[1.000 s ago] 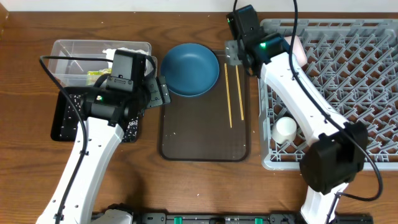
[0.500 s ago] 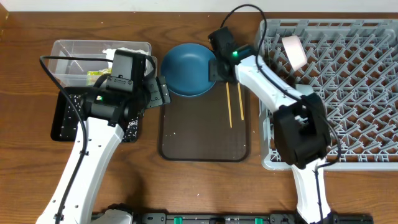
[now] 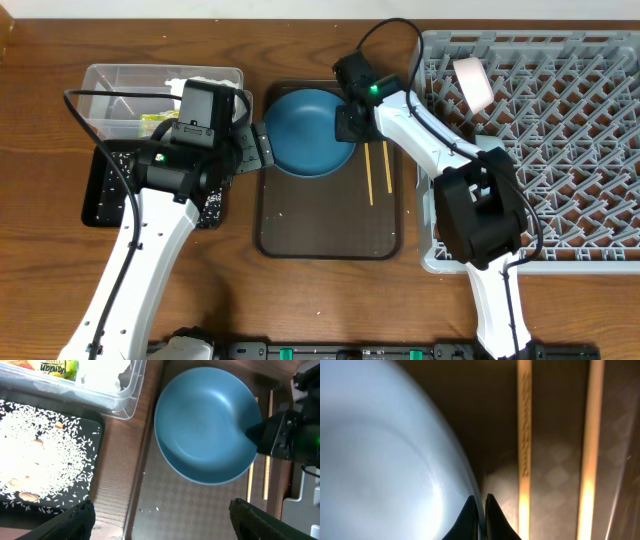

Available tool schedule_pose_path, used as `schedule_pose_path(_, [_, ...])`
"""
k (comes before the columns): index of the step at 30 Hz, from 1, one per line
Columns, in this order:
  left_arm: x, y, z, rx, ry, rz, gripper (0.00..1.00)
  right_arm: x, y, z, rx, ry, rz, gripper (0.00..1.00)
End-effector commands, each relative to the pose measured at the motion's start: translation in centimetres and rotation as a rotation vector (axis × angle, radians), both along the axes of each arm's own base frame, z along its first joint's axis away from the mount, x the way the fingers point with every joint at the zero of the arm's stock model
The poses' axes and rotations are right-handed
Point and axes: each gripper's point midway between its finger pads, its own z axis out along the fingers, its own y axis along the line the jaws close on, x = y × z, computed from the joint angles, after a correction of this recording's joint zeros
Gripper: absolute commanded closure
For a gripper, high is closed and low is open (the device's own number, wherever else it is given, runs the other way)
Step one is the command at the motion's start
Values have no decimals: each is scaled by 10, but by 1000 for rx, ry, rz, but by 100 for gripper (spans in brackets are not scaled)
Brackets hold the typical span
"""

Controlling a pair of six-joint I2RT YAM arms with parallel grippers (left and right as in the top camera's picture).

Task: Sort waste into correct bins and load items into the dishwasher rack
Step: 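Reach right gripper to dark teal plate and grasp its rim, then carry teal plate to rack, stand it upright, open right gripper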

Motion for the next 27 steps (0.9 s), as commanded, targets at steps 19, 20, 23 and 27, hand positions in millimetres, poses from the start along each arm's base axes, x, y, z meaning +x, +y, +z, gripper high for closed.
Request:
schedule_pose_path(19, [1, 2, 1, 7, -5, 0, 12, 0, -221, 304, -560, -652, -350, 99])
schedule_pose_path(20, [1, 2, 1, 7, -5, 0, 12, -6, -237, 316, -634, -663, -373, 99])
schedule_pose_path(23, [1, 2, 1, 7, -5, 0, 12, -24, -285, 341, -865, -637, -429, 99])
schedule_pose_path(27, [1, 2, 1, 7, -5, 0, 12, -33, -329, 343, -1045, -525, -422, 99])
